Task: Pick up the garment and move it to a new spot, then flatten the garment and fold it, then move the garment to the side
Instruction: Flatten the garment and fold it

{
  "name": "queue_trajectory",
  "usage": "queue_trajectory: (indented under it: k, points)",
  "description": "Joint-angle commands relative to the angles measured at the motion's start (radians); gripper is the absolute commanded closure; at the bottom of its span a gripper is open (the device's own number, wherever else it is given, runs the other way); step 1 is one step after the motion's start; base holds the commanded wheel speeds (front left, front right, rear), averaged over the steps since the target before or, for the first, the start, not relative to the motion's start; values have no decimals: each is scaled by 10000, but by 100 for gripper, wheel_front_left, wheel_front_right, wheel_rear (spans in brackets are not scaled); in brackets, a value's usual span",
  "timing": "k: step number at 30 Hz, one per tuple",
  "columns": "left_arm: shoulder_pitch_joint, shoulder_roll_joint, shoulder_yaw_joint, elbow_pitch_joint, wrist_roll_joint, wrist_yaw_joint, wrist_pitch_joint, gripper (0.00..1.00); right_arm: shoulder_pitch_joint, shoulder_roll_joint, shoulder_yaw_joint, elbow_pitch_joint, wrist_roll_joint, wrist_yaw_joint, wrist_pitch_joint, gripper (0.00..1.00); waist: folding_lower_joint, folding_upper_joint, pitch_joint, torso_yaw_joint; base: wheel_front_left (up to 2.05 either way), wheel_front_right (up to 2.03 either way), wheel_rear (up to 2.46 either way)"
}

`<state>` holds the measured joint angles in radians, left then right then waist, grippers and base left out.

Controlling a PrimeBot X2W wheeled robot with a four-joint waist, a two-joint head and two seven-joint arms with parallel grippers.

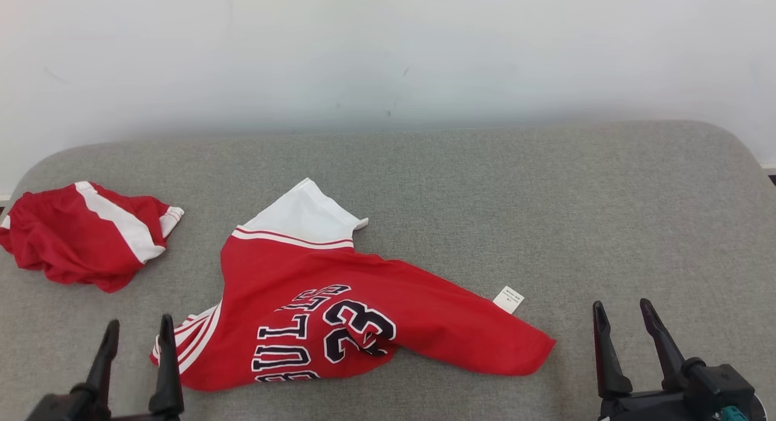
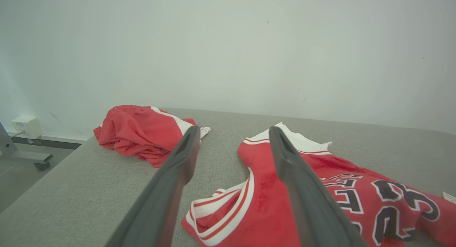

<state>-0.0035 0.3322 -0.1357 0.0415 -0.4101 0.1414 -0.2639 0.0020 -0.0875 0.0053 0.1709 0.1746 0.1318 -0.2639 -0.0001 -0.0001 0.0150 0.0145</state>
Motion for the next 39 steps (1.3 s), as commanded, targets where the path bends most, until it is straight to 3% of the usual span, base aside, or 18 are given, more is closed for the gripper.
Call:
queue_trajectory:
  k: [1, 12, 22, 34, 39]
  points:
    - [327, -286, 289, -17, 262, -189, -6, 0, 141, -41, 9, -37, 30, -22, -8, 0, 1, 1, -14, -15, 0, 0, 0]
    - [691, -1470, 1751, 347, 1561, -1577, -7, 0, 145, 62, 112, -1, 87, -22, -8, 0, 1, 1, 126, -58, 0, 0, 0]
    - [407, -2152, 2490, 577, 2253, -2308, -7, 0, 61, 64, 138, 183, 115, -22, -8, 0, 1, 1, 240, -83, 0, 0, 0]
    - [153, -2491, 2635, 670, 2651, -2591, -7, 0, -360, -267, 478, 1072, 80, -22, -8, 0, 1, 1, 395, 342, 0, 0, 0]
    - [76, -2592, 2578, 705, 2755, -2644, -7, 0, -1005, -509, 711, 2196, 71, -22, 68, 0, 1, 1, 527, 637, 0, 0, 0]
